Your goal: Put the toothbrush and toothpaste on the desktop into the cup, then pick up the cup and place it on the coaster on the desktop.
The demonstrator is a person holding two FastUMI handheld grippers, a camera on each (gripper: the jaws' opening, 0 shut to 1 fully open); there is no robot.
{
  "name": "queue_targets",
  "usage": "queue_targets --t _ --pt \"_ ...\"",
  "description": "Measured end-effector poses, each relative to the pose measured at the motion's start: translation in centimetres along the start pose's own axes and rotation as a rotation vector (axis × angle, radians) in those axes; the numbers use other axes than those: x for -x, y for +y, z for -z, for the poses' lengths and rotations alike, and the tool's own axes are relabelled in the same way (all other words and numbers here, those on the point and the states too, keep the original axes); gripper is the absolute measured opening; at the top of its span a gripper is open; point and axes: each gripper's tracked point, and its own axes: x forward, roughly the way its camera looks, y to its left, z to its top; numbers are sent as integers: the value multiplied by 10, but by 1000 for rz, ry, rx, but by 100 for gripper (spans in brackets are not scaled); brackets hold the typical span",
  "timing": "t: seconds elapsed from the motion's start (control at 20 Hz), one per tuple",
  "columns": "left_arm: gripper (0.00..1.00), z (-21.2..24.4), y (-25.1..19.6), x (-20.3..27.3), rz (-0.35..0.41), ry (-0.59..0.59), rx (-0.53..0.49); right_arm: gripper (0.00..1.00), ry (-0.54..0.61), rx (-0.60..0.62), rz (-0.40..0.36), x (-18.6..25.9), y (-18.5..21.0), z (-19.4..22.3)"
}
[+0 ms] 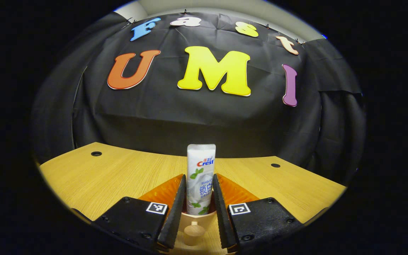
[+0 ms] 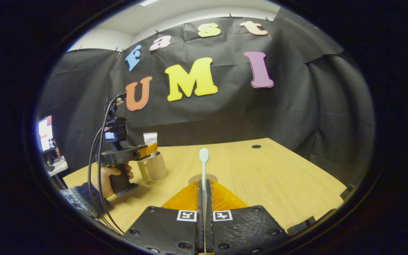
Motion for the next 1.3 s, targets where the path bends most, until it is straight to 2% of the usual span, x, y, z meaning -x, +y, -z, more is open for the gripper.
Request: queue_targets --t 0.15,0.35,0.4,0.45,0.5,0.6,0.85,1.05,1.3 --pt "51 2 6 8 -24 11 -14 2 11 -4 -8 -4 3 0" --pt "67 -10 2 29 5 -27 35 2 41 -16 -37 -11 13 3" --pt "77 -9 0 36 17 -24 48 2 51 -18 -44 -13 17 4" --pt "95 -9 -1 43 24 -23 47 2 60 -20 -50 -15 20 5" --pt "98 -11 2 51 9 -35 35 2 65 -21 -57 -17 25 3" --pt "98 -16 11 69 -25 -71 15 2 65 -13 -63 -24 34 -3" --pt "98 -10 13 101 -24 -89 -25 2 51 -4 -98 -44 74 -32" --pt "98 7 18 111 -25 -47 -8 2 37 -32 -150 -67 121 -66" --pt "98 14 24 124 10 25 49 2 -36 10 -203 -97 177 -119"
